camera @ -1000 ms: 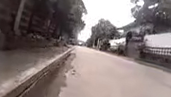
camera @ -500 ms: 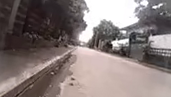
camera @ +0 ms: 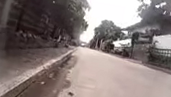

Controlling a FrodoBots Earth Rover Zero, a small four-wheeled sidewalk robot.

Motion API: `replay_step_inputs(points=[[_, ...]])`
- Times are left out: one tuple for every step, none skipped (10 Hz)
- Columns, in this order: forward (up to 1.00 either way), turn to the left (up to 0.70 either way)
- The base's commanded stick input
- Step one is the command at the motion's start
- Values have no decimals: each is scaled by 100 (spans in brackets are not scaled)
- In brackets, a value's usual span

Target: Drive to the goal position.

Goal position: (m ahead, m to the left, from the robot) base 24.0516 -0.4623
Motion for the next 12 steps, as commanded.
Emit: replay_step_inputs(points=[[100, 0], [100, 0], [100, 0], [100, 0], [100, 0], [100, 0], [100, 0], [100, 0], [100, 0], [100, 0], [100, 0], [100, 0]])
